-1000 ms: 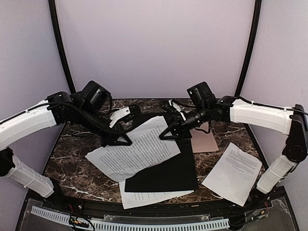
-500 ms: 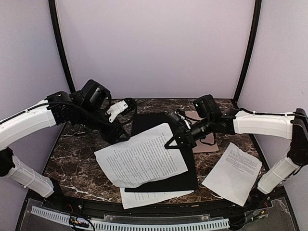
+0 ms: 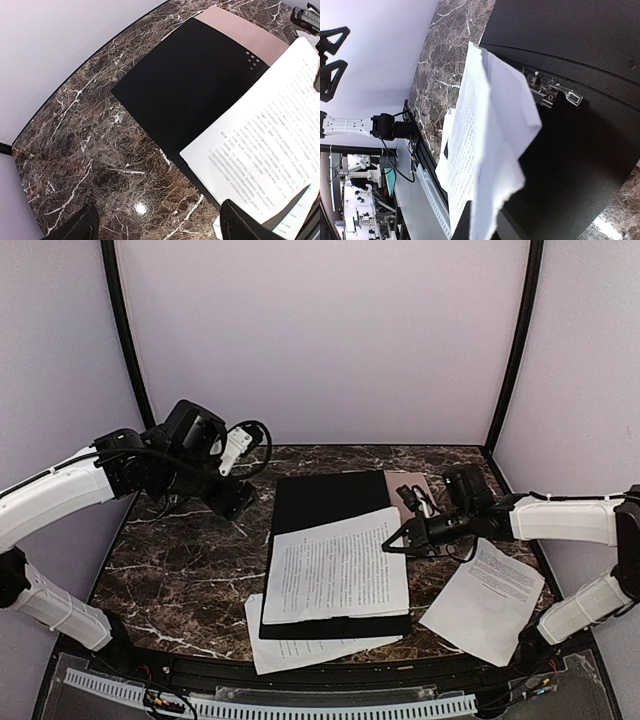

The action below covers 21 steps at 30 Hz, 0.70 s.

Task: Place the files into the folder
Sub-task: Place the file in the spring clip on the folder.

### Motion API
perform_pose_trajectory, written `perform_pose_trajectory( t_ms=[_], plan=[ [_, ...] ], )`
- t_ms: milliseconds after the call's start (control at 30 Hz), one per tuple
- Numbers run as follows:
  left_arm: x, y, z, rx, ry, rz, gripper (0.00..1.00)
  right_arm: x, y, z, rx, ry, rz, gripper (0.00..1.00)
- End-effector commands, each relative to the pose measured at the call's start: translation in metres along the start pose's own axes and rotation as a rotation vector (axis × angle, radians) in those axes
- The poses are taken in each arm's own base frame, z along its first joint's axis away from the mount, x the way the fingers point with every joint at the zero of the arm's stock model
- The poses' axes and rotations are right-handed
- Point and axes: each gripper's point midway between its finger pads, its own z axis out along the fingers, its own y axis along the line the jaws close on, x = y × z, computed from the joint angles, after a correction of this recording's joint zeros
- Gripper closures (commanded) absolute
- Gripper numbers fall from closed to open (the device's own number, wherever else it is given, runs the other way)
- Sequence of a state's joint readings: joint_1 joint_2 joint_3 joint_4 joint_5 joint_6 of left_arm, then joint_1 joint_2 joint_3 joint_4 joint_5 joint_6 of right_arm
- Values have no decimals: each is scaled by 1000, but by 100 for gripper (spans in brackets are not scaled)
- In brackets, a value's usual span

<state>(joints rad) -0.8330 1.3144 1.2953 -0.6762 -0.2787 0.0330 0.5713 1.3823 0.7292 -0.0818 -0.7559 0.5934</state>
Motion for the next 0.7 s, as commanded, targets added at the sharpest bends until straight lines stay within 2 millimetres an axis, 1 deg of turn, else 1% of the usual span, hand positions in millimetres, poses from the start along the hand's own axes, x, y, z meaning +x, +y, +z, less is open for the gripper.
perform_pose_trajectory(
  t_ms=[0,133,267,333,500,600,667],
  plan=[
    [-3,3,1,-13,-14,-26,16,-3,-11,-3,29,-34,82,100],
    [-2,-2,5,8,-11,-26,16,15,-26,7,25,9,134,100],
    [2,-10,12,44,2,-47,16,30,-34,21,52,59,140,100],
    [4,-14,16,60,5,-72,14,37,-40,27,69,82,150,100],
    [13,-19,26,71,16,-103,12,45,-63,29,146,81,182,100],
    [17,-22,29,79,20,-107,12,49,-73,29,168,80,218,100],
    [17,-23,29,86,16,-110,12,49,-76,32,168,74,222,100]
  ],
)
